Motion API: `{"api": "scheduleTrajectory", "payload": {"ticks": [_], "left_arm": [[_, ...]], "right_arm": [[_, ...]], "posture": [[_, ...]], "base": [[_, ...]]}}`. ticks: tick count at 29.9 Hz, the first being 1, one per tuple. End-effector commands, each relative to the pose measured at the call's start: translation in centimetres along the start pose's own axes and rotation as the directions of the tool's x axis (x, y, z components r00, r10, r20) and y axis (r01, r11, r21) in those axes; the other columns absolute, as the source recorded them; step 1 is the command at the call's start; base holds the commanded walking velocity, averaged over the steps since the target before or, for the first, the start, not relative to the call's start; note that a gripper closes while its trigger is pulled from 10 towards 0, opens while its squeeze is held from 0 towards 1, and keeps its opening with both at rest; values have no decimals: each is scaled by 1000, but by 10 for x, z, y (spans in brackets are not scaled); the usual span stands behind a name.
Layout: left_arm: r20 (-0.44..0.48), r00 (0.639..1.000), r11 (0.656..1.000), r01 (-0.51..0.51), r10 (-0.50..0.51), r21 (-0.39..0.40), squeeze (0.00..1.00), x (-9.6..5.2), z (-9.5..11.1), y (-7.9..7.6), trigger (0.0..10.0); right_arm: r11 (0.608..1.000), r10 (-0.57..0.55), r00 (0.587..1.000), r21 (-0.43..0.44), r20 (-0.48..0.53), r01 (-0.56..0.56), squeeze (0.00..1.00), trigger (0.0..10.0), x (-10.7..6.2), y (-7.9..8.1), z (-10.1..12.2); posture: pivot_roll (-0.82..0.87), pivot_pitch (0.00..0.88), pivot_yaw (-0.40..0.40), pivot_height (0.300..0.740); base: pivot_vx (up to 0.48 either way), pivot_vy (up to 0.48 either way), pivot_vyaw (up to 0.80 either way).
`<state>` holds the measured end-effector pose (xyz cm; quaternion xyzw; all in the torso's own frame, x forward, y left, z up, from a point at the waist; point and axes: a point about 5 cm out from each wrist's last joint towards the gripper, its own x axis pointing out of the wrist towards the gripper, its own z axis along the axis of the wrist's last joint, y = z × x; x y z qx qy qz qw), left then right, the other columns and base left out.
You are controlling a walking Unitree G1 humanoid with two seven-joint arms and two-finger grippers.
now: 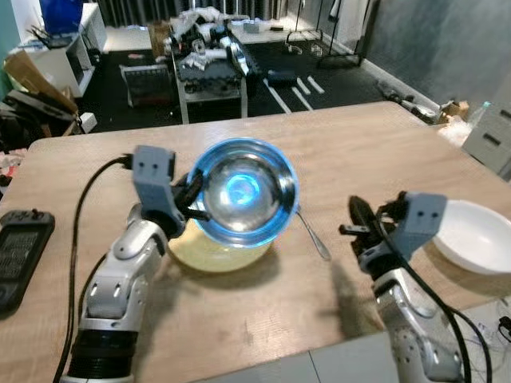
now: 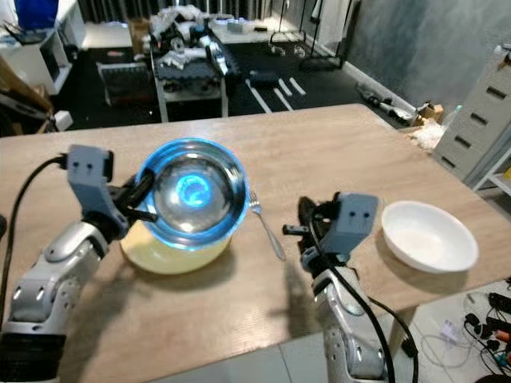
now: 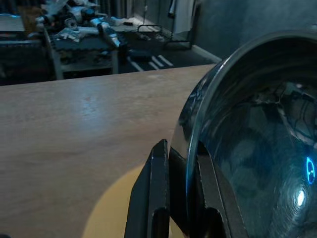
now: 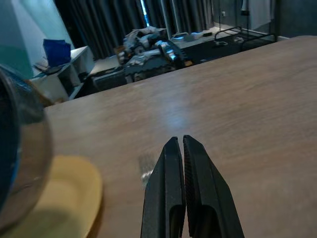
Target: Setting the table
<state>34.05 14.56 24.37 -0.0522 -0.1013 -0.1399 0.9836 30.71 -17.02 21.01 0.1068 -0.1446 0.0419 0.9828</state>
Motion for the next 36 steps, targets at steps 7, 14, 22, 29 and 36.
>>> {"api": "scheduleTrajectory", "payload": {"ticks": [7, 14, 22, 29, 36], "left_arm": [[-5, 999, 999, -45, 45, -11, 0, -1, -1, 1, 10000], [5, 996, 996, -90, 90, -14, 0, -1, 2, 6, 10000], [-10, 975, 974, -220, 220, -51, 0, -1, 3, 26, 10000], [-13, 965, 962, -263, 263, -72, 0, 0, 6, 37, 10000], [-20, 962, 959, -273, 273, -72, 0, 1, 5, 37, 10000]], "right_arm": [[1000, -19, 1000, -2, -12, 19, 0, 10000, -2, -7, -2], [1000, -15, 1000, 0, -16, 15, 0, 10000, -3, -6, -3], [1000, -16, 1000, 0, -21, 16, 0, 10000, -4, -7, -4], [1000, -19, 1000, 0, -22, 19, 0, 10000, -5, -7, -5], [1000, -20, 1000, -2, -24, 20, 0, 10000, -5, -8, -5]], "posture": [[62, 111, 89, 740], [66, 111, 87, 740], [68, 118, 87, 740], [68, 120, 88, 740], [63, 120, 87, 740]], "base": [[51, 0, 0], [0, 0, 0], [0, 0, 0], [0, 0, 0], [0, 0, 0]]}}
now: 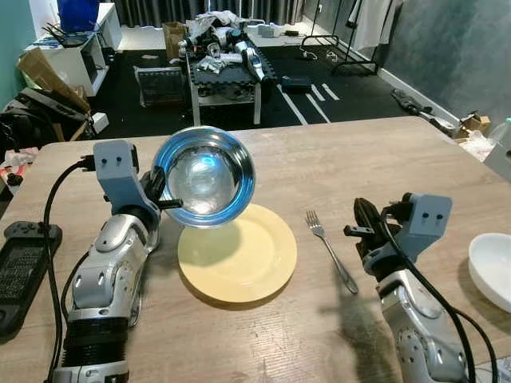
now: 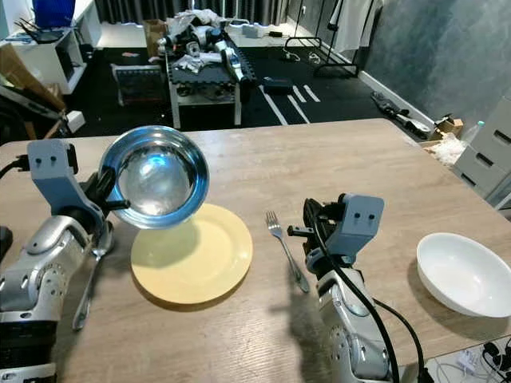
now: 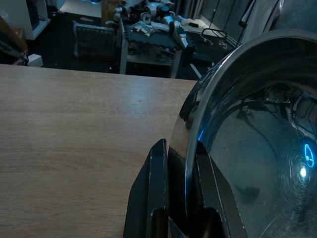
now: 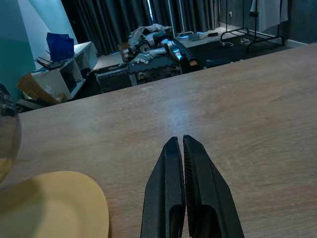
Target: Setting the table
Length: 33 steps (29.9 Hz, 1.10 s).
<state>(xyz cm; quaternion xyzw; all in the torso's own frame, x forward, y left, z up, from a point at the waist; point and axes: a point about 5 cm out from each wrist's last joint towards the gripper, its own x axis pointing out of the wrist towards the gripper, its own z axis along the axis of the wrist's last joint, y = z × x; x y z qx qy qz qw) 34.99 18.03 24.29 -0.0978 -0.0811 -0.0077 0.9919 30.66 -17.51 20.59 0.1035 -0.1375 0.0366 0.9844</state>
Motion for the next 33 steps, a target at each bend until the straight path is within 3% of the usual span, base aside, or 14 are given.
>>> {"api": "scheduleTrajectory", "payload": {"ticks": [1, 7, 18, 33], "left_arm": [[5, 1000, 1000, -3, 3, -9, 0, 2, 3, 0, 10000], [5, 1000, 1000, -13, 13, 11, 0, 3, 2, 1, 10000], [4, 1000, 1000, -30, 31, -7, 0, 5, 2, 3, 10000], [-16, 999, 997, -45, 44, -62, 0, 7, 0, 3, 10000]], "right_arm": [[1000, -9, 1000, 6, -11, 9, 0, 10000, -3, -2, -2], [1000, -10, 1000, 5, -12, 10, 0, 10000, -3, -3, -2], [1000, -12, 1000, 2, -13, 12, 0, 10000, -3, -4, -2], [1000, -14, 1000, -4, -11, 14, 0, 10000, -5, -5, -1]], "posture": [[62, 120, 87, 740], [60, 121, 87, 740], [56, 119, 87, 740], [43, 113, 91, 740]], "base": [[0, 0, 0], [0, 0, 0], [0, -436, 0], [0, 0, 0]]}}
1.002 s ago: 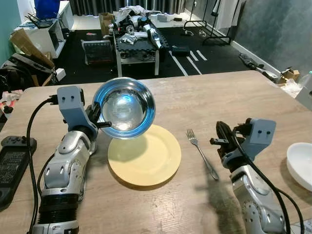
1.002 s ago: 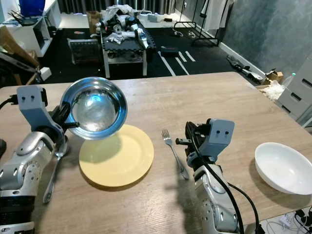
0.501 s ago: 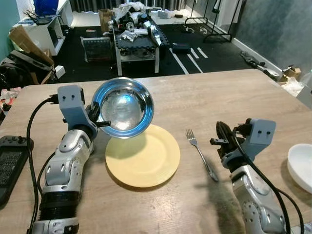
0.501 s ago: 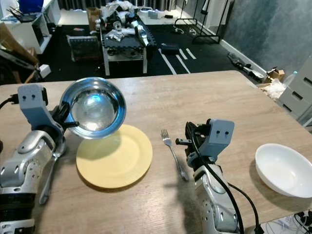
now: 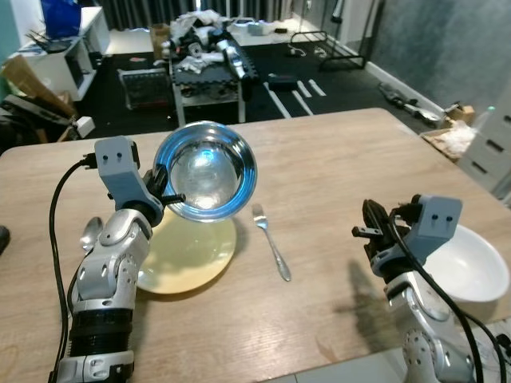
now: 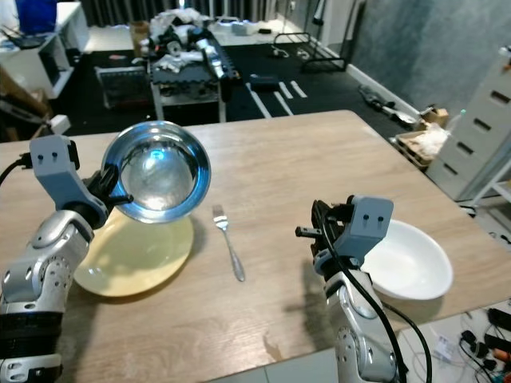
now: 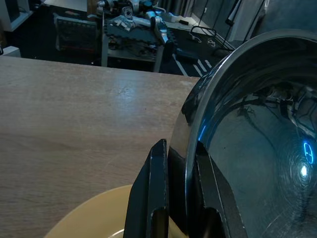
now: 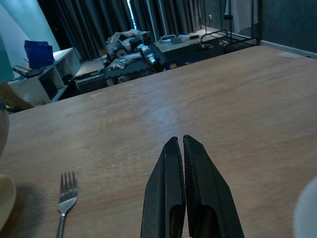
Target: Setting the table
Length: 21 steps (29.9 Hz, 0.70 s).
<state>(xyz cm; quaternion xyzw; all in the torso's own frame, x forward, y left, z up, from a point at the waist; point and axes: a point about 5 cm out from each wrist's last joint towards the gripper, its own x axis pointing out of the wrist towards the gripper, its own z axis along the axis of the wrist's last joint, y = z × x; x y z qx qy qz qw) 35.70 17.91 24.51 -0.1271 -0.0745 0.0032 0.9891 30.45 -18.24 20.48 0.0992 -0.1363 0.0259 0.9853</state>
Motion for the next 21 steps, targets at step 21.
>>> {"api": "scheduleTrajectory", "payload": {"ticks": [21], "left_arm": [[18, 993, 988, -117, 119, -105, 0, 9, 26, 46, 10000]], "right_arm": [[1000, 10, 1000, 12, -3, -10, 0, 10000, -2, 3, 2]], "posture": [[53, 134, 82, 740]], "base": [[0, 0, 0]]}}
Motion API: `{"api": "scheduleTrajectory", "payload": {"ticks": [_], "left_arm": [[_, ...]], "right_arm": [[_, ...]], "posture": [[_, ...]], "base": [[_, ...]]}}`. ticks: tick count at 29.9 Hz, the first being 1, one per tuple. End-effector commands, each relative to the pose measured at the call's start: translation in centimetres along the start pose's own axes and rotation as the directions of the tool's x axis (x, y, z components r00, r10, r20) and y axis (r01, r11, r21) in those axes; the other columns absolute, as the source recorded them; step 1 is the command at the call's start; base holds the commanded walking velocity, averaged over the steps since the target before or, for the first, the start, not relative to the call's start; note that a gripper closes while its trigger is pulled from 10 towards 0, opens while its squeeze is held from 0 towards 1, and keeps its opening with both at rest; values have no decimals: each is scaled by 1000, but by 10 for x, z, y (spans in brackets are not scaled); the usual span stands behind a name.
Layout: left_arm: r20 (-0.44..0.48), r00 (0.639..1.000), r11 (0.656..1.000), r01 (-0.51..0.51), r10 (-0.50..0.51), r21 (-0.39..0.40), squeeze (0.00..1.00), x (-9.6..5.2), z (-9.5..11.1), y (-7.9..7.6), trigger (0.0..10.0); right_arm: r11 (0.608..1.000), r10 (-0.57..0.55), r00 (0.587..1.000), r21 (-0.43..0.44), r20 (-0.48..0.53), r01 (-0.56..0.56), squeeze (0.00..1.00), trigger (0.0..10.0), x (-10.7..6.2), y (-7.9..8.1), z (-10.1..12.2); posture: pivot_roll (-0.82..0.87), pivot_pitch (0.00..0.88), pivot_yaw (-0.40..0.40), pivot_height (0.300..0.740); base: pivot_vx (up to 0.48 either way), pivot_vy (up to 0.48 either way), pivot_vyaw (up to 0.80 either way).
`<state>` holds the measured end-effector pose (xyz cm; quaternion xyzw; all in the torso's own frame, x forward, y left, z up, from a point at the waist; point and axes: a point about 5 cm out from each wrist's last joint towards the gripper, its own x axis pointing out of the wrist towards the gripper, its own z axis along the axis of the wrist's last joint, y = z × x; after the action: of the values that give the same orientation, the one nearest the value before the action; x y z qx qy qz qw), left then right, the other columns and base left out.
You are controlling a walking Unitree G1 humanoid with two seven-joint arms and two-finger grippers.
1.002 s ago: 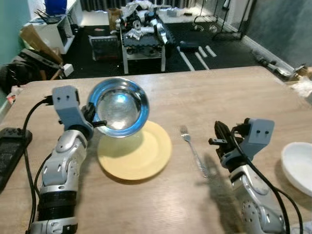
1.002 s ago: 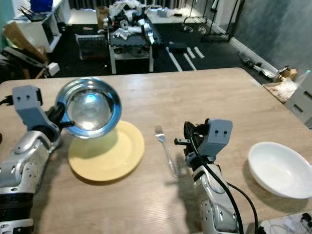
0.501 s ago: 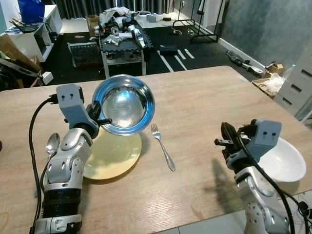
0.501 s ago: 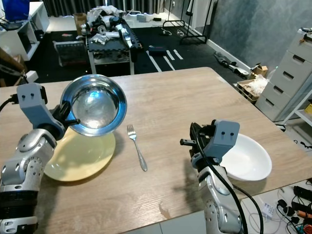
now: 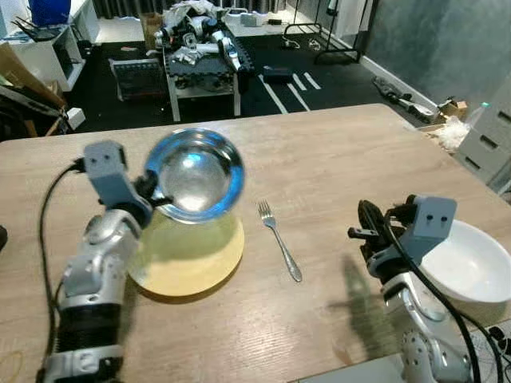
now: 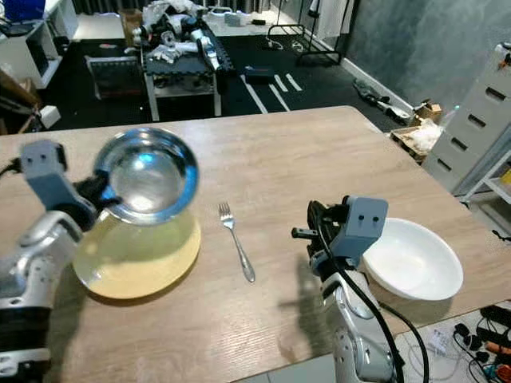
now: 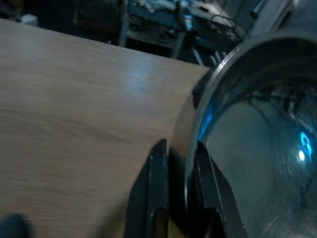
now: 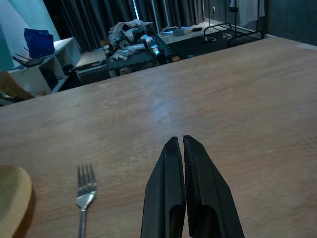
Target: Setting the table
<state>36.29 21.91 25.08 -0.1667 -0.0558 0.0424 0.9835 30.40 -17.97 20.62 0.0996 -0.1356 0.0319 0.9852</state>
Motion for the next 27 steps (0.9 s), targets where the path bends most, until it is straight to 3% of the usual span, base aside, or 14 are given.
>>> {"api": "scheduleTrajectory", "payload": {"ticks": [1, 4, 5, 6, 7, 11, 19, 23, 27], "left_arm": [[58, 997, 998, -38, 40, -41, 0, 3, 15, 11, 10000], [97, 985, 985, -133, 143, -108, 0, 8, 33, 36, 10000], [97, 985, 985, -133, 143, -108, 0, 8, 33, 36, 10000], [86, 979, 975, -172, 185, -138, 0, 10, 36, 47, 10000], [86, 979, 975, -172, 185, -138, 0, 10, 36, 47, 10000], [18, 967, 942, -242, 253, -235, 0, 14, 34, 73, 10000], [-22, 963, 924, -263, 268, -279, 0, 22, 33, 80, 10000], [-13, 964, 929, -261, 267, -260, 0, 25, 37, 80, 10000], [36, 963, 949, -256, 267, -184, 0, 28, 50, 80, 10000]], "right_arm": [[1000, -1, 1000, 10, 1, 1, 0, 10000, -2, 1, 2], [1000, 3, 1000, 12, 4, -4, 0, 10000, -3, 1, 3], [1000, 3, 1000, 12, 4, -4, 0, 10000, -3, 1, 3], [1000, 4, 1000, 12, 3, -4, 0, 10000, -3, 1, 4], [1000, 4, 1000, 12, 3, -4, 0, 10000, -3, 1, 4], [1000, 7, 1000, 10, -5, -7, 0, 10000, -6, 2, 5], [1000, 7, 1000, 6, -8, -7, 0, 10000, -11, 3, 8], [1000, 6, 1000, 6, -7, -6, 0, 10000, -14, 4, 11], [1000, 23, 1000, 0, -10, -23, 0, 10000, -24, 9, 15]], "posture": [[53, 134, 82, 740], [51, 146, 81, 740], [51, 146, 81, 740], [49, 154, 79, 740], [49, 154, 79, 740], [38, 175, 73, 740], [22, 208, 79, 740], [14, 239, 90, 740], [-1, 278, 103, 740]], "base": [[0, 0, 0], [0, 0, 0], [0, 0, 0], [0, 0, 0], [0, 0, 0], [0, 0, 0], [0, 0, 0], [0, 0, 0], [0, 0, 0]]}}
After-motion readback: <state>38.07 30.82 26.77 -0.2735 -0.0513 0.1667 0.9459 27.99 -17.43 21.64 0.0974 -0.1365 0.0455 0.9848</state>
